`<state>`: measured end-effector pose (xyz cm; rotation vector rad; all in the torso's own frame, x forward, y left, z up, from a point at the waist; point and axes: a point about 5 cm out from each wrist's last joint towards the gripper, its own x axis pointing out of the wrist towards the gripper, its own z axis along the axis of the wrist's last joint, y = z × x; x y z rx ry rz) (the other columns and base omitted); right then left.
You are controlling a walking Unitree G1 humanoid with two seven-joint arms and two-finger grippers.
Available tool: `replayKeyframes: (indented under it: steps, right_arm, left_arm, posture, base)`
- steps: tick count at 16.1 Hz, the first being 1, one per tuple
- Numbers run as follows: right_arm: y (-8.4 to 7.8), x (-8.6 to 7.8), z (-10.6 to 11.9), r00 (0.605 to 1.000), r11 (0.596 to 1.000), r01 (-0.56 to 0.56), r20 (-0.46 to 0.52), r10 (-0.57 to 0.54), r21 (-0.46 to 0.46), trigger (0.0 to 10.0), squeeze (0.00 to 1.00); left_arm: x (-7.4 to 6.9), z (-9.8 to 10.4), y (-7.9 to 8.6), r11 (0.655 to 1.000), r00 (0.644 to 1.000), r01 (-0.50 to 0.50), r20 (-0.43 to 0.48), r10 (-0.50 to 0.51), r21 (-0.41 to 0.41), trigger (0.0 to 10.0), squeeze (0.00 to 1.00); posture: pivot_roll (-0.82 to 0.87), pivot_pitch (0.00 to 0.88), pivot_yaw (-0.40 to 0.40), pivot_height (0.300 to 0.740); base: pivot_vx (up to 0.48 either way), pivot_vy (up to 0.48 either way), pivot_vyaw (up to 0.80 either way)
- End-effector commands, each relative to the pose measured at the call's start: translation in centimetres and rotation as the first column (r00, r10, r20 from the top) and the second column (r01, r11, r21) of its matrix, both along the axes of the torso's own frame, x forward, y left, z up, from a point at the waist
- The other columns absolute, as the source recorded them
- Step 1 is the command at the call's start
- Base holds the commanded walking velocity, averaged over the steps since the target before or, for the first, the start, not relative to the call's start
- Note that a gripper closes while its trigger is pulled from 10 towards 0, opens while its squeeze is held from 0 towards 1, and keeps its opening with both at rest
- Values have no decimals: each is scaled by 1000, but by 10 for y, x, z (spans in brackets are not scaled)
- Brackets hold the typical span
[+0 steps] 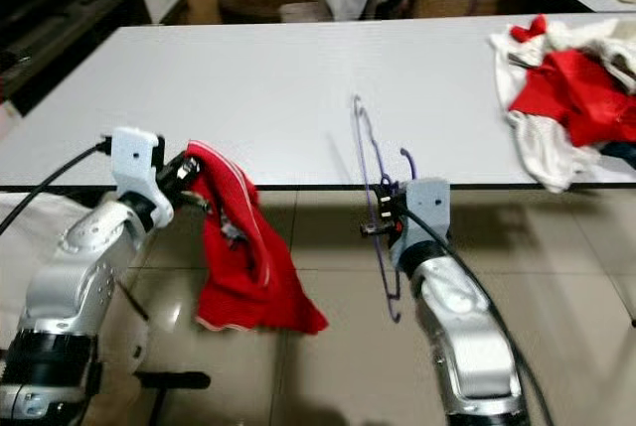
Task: Hang hanger
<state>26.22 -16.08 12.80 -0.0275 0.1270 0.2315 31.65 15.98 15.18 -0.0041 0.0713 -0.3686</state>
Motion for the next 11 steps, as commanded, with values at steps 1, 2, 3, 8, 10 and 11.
replayKeyframes:
  steps: [1, 2, 3, 8, 10, 11]
  right_arm:
    - [4, -1, 11, 996, 997, -78, 32, 78, -15, 10000, 0]
    - [-2, -3, 14, 991, 990, -128, 32, 130, -51, 10000, 0]
    - [-8, -3, 17, 985, 983, -165, 32, 168, -82, 10000, 0]
    - [-29, -18, 48, 867, 837, -487, -24, 497, -249, 10000, 0]
    - [-33, -27, 55, 809, 763, -578, -77, 583, -288, 10000, 0]
    - [-38, -30, 59, 786, 736, -608, -96, 610, -298, 10000, 0]
  left_arm:
    - [5, 21, 3, 1000, 997, 7, 73, -8, 13, 10000, 0]
    - [8, 27, 4, 1000, 996, 4, 88, -4, 6, 10000, 0]
    - [12, 32, 5, 1000, 995, 2, 103, -2, -2, 10000, 0]
    - [27, 66, 10, 1000, 982, 8, 188, -10, 11, 10000, 0]
    - [33, 72, 13, 1000, 979, 3, 205, -9, 26, 10000, 0]
    - [37, 75, 16, 999, 977, -6, 211, -3, 41, 10000, 0]
  posture:
    - [-28, 8, 88, 740]
    - [-29, 7, 87, 740]
    - [-33, 4, 88, 740]
    - [-42, 0, 94, 740]
    - [-46, 0, 99, 740]
    - [-46, 0, 100, 740]
  base:
    - [349, 0, 0]
    - [349, 0, 0]
    - [349, 0, 0]
    - [346, 0, 0]
    - [349, 0, 0]
    - [345, 0, 0]
